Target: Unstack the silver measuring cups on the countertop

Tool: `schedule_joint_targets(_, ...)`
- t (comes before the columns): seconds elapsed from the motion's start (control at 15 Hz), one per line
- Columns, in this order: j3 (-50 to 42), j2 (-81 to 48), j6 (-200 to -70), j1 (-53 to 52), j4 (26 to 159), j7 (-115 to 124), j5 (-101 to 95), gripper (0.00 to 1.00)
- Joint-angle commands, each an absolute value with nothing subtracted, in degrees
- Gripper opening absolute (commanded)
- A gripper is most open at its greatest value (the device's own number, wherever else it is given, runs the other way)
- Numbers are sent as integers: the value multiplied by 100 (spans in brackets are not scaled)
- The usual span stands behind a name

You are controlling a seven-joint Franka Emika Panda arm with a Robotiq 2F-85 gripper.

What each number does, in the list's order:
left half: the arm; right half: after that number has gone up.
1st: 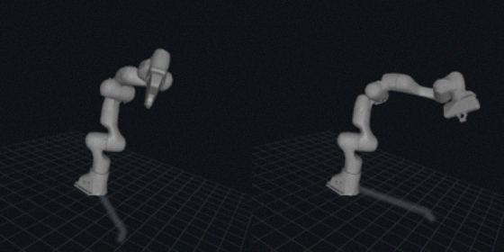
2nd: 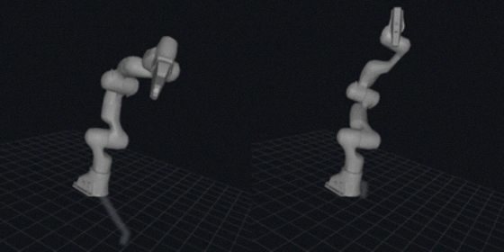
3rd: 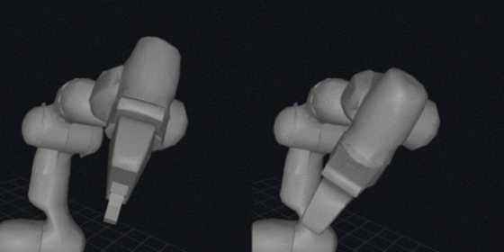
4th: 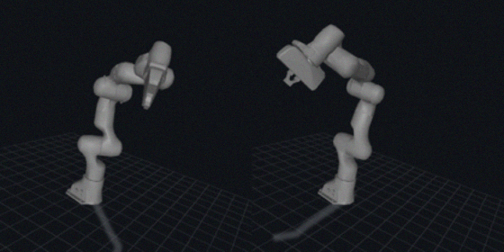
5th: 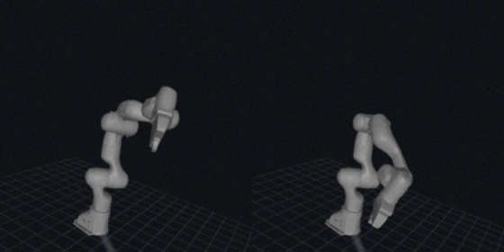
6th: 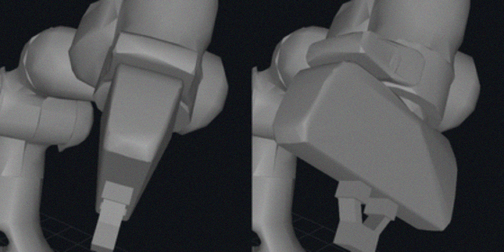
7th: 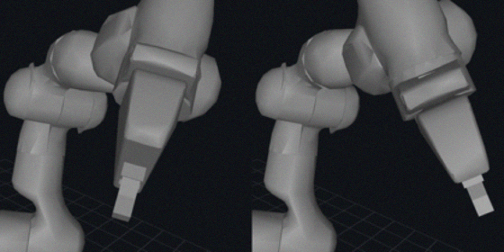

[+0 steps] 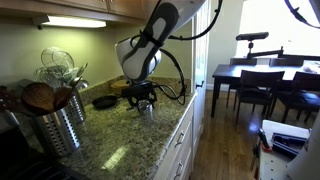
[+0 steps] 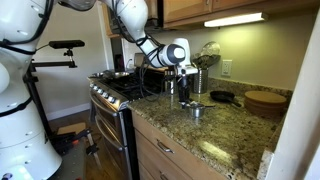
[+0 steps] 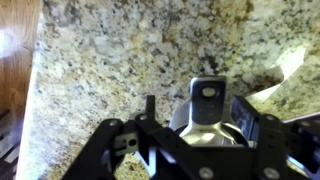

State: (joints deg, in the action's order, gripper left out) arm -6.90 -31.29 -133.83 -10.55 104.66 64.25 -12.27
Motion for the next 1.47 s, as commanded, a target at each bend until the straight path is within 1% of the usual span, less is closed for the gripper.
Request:
schedule_joint_targets(0.0, -823, -2849, -13276, -1129, 10672, 6595, -1332, 100)
schedule_joint_targets(1.13, -650, -2813, -13288, -824, 10713, 6420, -393, 100)
schedule_joint_targets(1.2, -649, -2819, -13283, -822, 10706, 6414, -354, 99)
schedule_joint_targets(1.27, -652, -2821, -13283, -822, 10705, 6416, -325, 89)
schedule_joint_targets(1.33, -653, -2821, -13290, -816, 10709, 6416, -300, 74)
schedule_joint_targets(1.4, -656, -2820, -13294, -812, 10713, 6416, -280, 73)
